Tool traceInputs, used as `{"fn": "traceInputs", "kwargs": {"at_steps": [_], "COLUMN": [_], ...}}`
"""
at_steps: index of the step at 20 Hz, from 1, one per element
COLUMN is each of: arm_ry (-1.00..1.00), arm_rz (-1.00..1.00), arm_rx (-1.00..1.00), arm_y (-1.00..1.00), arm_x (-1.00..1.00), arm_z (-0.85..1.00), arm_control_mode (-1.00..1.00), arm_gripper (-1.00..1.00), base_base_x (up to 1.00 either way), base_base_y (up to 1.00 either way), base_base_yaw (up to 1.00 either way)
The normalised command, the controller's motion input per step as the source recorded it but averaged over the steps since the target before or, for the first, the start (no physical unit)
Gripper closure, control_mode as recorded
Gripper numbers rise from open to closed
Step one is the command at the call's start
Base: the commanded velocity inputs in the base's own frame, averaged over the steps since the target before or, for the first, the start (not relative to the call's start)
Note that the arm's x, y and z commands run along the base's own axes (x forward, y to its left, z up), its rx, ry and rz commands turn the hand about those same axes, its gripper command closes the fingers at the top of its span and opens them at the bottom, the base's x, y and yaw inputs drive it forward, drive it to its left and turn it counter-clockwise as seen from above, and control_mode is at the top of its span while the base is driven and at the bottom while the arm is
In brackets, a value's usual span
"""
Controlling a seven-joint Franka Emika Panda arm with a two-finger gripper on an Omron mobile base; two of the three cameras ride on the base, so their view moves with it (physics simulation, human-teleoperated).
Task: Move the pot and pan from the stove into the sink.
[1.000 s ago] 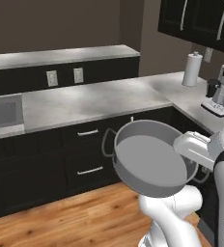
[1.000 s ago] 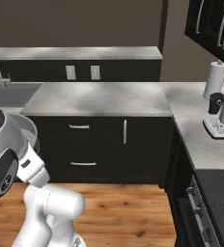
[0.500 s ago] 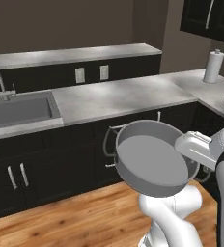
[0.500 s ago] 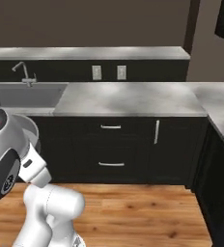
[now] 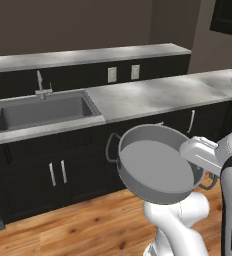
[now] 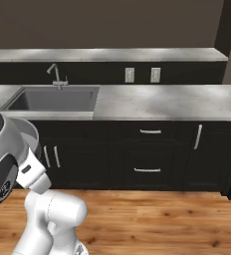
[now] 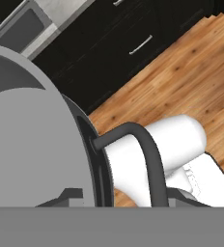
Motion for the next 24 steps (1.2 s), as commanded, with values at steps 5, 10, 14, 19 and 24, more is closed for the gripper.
{"fn": "traceInputs", "kwargs": {"at_steps": [5,10,14,19,24], "arm_ry": [0.0,0.0,0.0,0.0,0.0], "arm_rz": [0.0,0.0,0.0,0.0,0.0], "arm_rx": [0.0,0.0,0.0,0.0,0.0], "arm_y": [0.0,0.0,0.0,0.0,0.0], "arm_x": [0.0,0.0,0.0,0.0,0.0], "arm_z": [0.0,0.0,0.0,0.0,0.0], "arm_control_mode": [1.0,1.0,1.0,1.0,1.0], "arm_gripper": [1.0,1.0,1.0,1.0,1.0], "base_base_x": [-0.03,0.26,0.6,0.68,0.7], "base_base_y": [0.22,0.13,0.41,0.48,0.53], "base_base_yaw": [0.01,-0.01,-0.03,-0.03,-0.02]}}
